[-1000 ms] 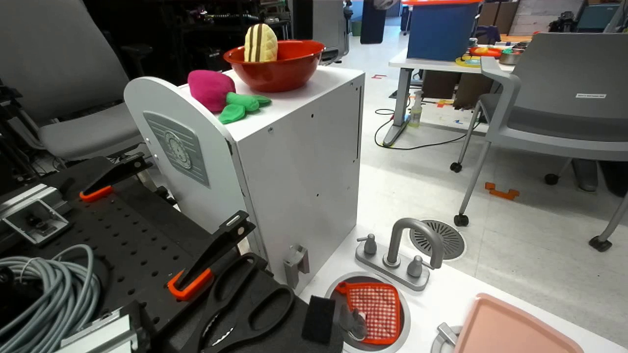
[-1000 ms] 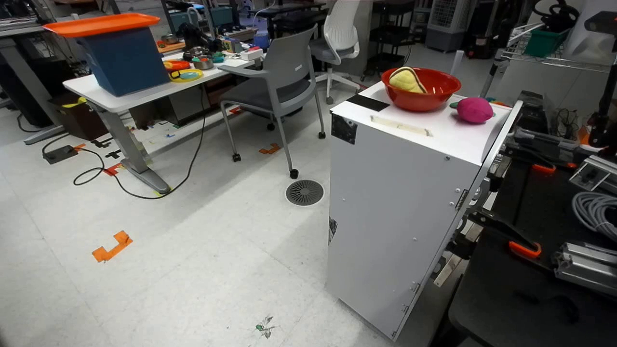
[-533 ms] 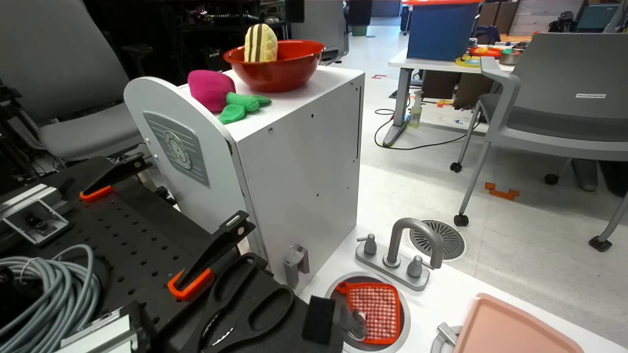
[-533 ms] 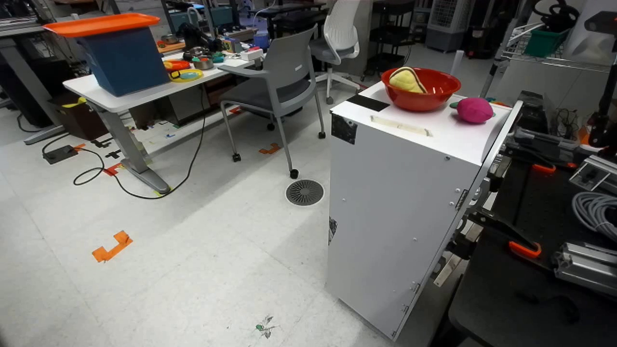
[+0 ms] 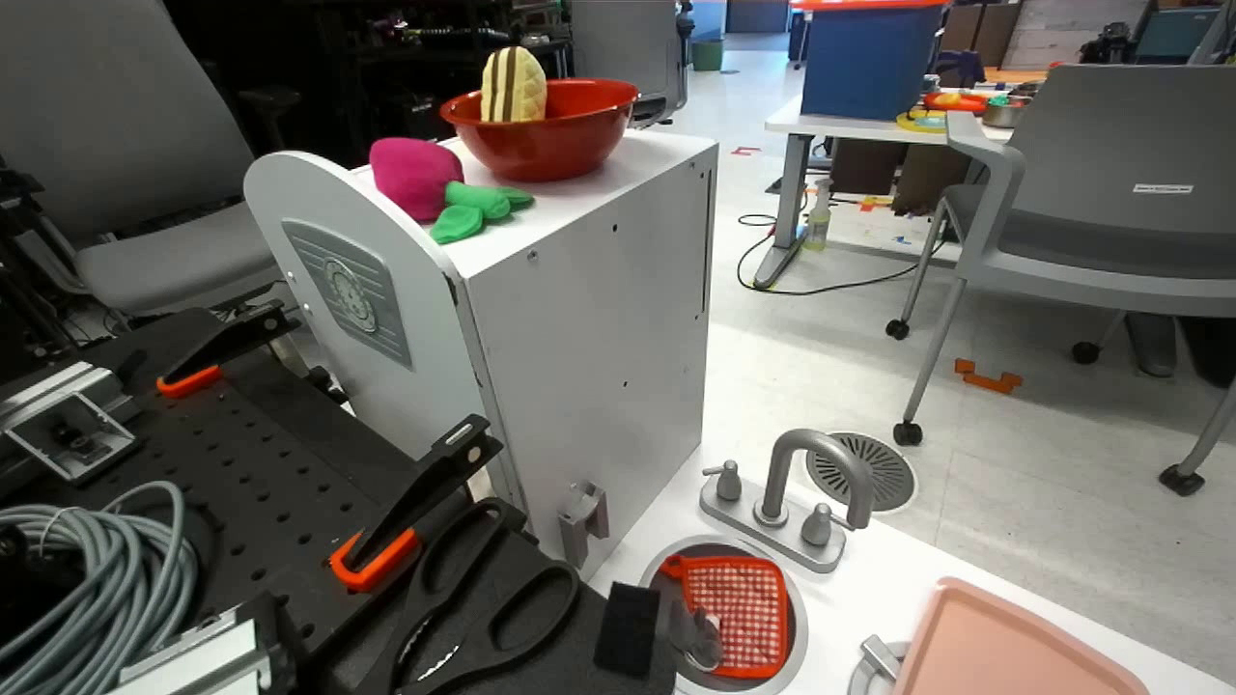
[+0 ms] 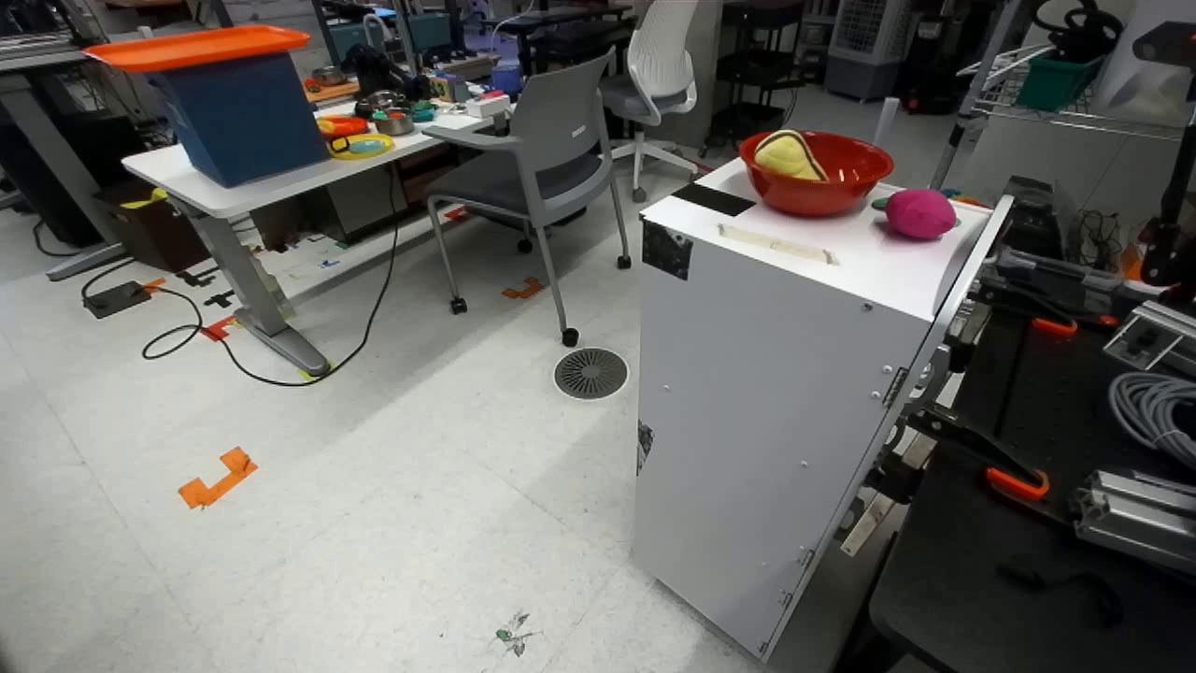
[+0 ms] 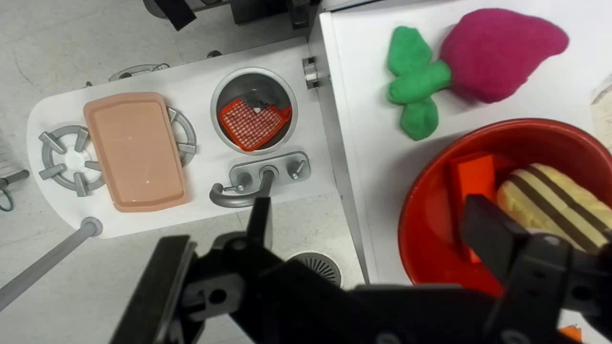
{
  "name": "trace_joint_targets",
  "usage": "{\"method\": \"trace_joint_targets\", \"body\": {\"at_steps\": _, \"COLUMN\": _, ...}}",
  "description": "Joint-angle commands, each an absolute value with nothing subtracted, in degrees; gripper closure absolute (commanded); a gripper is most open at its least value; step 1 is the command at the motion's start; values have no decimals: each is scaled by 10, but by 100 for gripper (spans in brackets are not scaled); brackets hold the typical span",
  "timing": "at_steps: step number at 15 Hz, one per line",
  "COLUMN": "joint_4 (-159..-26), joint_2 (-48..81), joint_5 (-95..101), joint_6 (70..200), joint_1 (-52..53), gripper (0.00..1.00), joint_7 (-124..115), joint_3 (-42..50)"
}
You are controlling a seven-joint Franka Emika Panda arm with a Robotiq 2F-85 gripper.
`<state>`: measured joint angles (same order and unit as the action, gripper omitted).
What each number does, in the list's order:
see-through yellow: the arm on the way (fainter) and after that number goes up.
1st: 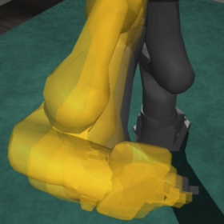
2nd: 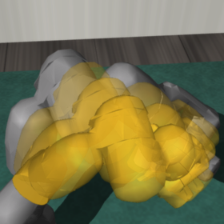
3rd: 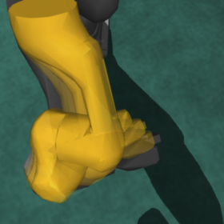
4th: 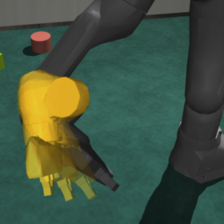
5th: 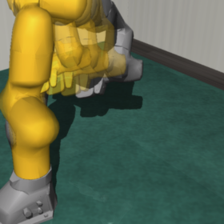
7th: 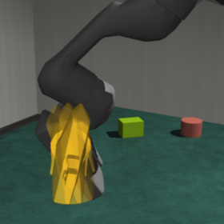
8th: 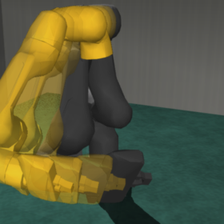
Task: Remove the grey plushy from the red bowl and put it in the sink
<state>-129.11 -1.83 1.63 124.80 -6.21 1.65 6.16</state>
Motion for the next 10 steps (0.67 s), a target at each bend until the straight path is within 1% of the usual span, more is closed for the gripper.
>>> {"method": "trace_joint_targets", "body": {"at_steps": 1, "joint_4": -1319, "joint_2": -73, "joint_5": 26, "joint_6": 1233, "joint_1": -48, "gripper": 0, "joint_7": -20, "joint_3": 46}}
{"method": "trace_joint_targets", "body": {"at_steps": 6, "joint_4": -1320, "joint_2": -83, "joint_5": 25, "joint_6": 1220, "joint_1": -19, "gripper": 0, "joint_7": -35, "joint_3": 11}}
{"method": "trace_joint_targets", "body": {"at_steps": 10, "joint_4": -1301, "joint_2": -58, "joint_5": 31, "joint_6": 1198, "joint_1": 11, "gripper": 0, "joint_7": -23, "joint_3": -21}}
